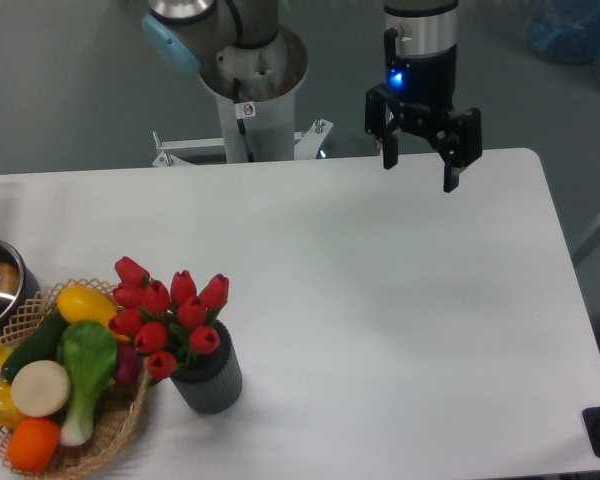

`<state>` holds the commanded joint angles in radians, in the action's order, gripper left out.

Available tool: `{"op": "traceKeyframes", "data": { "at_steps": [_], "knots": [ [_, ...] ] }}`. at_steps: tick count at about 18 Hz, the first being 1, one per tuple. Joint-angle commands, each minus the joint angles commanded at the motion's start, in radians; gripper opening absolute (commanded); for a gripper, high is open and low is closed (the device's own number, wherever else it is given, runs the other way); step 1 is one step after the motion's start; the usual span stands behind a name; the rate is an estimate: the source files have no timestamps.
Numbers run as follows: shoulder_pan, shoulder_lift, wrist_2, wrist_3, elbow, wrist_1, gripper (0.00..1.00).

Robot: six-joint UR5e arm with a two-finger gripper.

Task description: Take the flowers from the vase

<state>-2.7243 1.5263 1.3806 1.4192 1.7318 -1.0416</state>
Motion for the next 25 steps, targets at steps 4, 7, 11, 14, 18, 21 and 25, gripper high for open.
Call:
{"op": "traceKeyframes", "data": {
  "at_steps": [4, 7, 11, 14, 18, 21, 25],
  "knots": [
    [0.002, 0.002, 0.000, -0.020, 0.000, 0.000, 1.00],
    [0.000, 0.006, -0.003, -0.022, -0.002, 0.006, 1.00],
    [-0.003, 0.006, -0.080, -0.168, 0.003, 0.025, 1.00],
    [0.000, 0.008, -0.127, -0.243, 0.011, 0.060, 1.00],
    [0.000, 0.011, -0.176, -0.334, 0.034, 0.135, 1.00],
    [0.000, 0.021, -0.218, -0.376, 0.046, 0.198, 1.00],
    [0.005, 0.037, -0.222, -0.417, 0.041, 0.227, 1.00]
  ]
}}
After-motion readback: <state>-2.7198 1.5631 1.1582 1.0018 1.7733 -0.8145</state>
